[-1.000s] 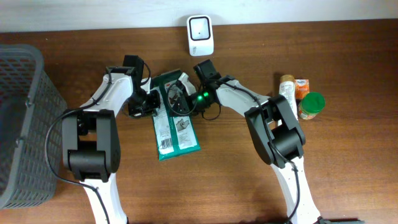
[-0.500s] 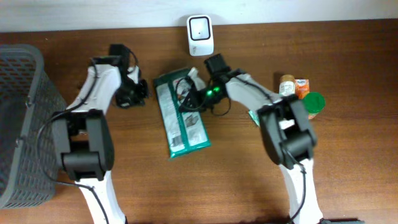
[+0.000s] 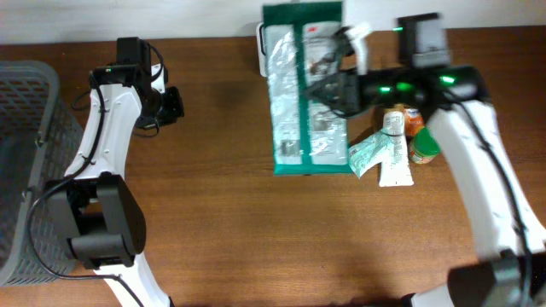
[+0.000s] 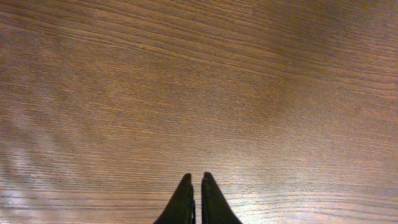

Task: Scan the item barcode

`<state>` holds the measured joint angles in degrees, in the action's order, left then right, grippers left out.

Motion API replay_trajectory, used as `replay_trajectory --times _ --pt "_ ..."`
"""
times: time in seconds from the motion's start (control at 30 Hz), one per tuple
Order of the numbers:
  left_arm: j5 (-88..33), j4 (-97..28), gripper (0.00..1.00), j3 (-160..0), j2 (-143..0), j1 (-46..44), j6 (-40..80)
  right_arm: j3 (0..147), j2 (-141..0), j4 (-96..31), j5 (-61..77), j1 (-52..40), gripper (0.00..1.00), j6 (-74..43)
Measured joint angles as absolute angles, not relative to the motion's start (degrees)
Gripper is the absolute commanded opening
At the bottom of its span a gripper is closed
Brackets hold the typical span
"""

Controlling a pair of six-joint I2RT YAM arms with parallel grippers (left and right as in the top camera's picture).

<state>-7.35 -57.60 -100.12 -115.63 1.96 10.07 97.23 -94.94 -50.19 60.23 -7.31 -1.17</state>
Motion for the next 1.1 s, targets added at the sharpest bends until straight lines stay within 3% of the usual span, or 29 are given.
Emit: replay_trajectory --times 0.17,0.43,0.6,0.63,0.67,0.93,1.1 --pt "-5.0 -57.4 0.35 -100.1 -115.6 2.0 10.0 97.2 -87.4 -52.2 65.7 -1.6 0.04 0.2" --pt "-2.7 -57.2 0.45 -100.2 -115.6 6.6 9.1 97.2 -85.4 -53.9 67.0 -0.1 0.04 1.8" --pt "-3.1 -57.0 0.59 -101.7 -115.6 8.1 6.5 97.2 -85.4 -53.7 63.2 -0.8 0.04 2.0" --pt "-3.2 -56.8 0.82 -101.8 -115.6 8.2 6.4 97.2 -85.4 -53.4 60.5 -1.9 0.04 2.0" --pt "-3.2 -56.3 0.99 -102.0 -115.6 8.3 6.2 97.2 -85.4 -52.9 57.5 -3.1 0.04 2.0" --pt "-3.1 -56.1 0.99 -102.0 -115.6 8.3 5.8 97.2 -88.6 -34.5 19.1 -18.7 0.04 3.9" --pt "-3.2 -56.1 0.99 -102.0 -115.6 8.3 5.7 97.2 -97.1 -15.8 -2.4 -24.8 0.04 16.5"
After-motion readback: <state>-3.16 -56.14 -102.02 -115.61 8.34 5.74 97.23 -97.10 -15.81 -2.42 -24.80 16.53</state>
